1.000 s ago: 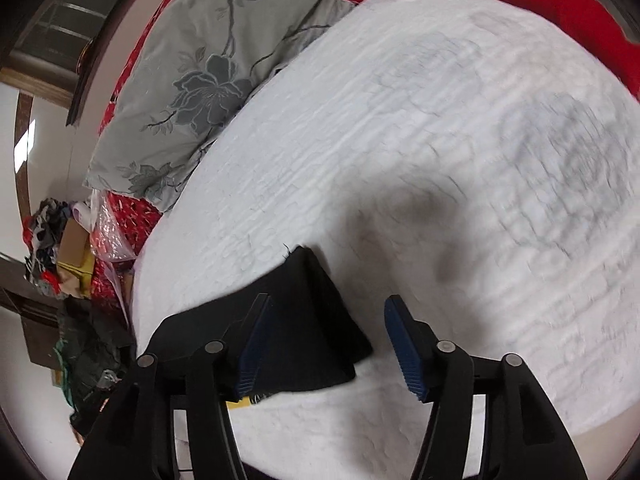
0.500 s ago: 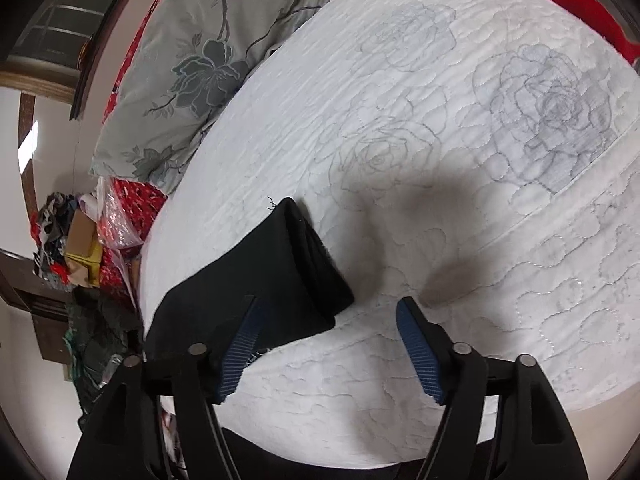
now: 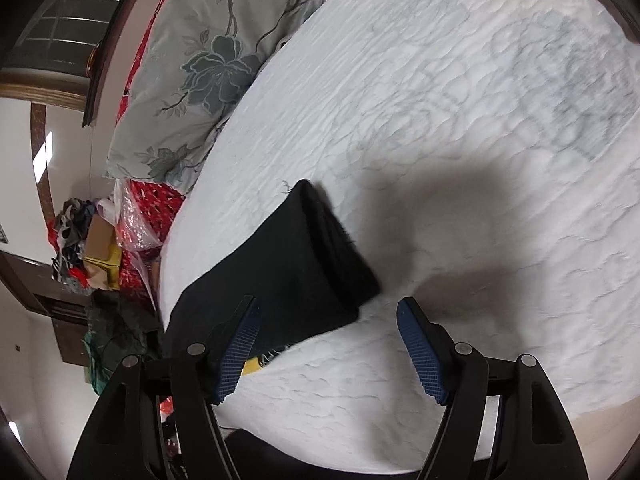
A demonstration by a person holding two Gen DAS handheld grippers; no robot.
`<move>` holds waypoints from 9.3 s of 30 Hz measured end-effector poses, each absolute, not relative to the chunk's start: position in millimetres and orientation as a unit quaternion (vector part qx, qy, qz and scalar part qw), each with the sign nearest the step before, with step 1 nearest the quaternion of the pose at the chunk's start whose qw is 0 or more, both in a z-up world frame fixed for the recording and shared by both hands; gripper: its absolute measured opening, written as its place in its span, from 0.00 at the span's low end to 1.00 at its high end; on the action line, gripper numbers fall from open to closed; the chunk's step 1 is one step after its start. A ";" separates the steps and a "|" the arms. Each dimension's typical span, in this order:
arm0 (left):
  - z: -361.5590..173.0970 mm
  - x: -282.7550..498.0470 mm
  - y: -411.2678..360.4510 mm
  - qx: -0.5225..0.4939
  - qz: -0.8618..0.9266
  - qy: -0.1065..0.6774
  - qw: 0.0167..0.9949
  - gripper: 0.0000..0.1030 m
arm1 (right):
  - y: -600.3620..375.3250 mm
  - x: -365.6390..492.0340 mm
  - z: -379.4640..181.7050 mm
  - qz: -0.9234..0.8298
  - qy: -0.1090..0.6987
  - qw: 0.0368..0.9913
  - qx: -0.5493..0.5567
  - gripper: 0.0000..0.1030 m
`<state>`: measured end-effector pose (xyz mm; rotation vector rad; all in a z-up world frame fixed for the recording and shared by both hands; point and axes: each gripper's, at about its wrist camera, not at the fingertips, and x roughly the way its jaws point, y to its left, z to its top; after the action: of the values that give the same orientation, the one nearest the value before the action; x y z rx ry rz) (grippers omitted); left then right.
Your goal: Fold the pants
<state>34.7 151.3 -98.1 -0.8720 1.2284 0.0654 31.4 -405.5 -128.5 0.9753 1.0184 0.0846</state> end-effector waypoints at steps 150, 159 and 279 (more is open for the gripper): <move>-121.1 80.0 -55.9 -0.390 -0.073 0.650 0.648 0.59 | -407.7 61.1 -142.0 0.062 0.445 0.729 0.516 0.55; -125.7 79.4 -59.9 -0.349 -0.035 0.668 0.656 0.24 | -402.3 59.3 -142.3 0.034 0.436 0.740 0.511 0.41; -149.7 72.6 -230.8 -0.482 -0.100 0.662 0.565 0.05 | -400.2 165.8 -88.8 0.222 0.549 0.791 0.157 0.11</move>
<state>72.6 -230.8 -149.7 -1.1347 1.5571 -0.2361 165.8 -400.2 -88.8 0.3385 1.1809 0.4768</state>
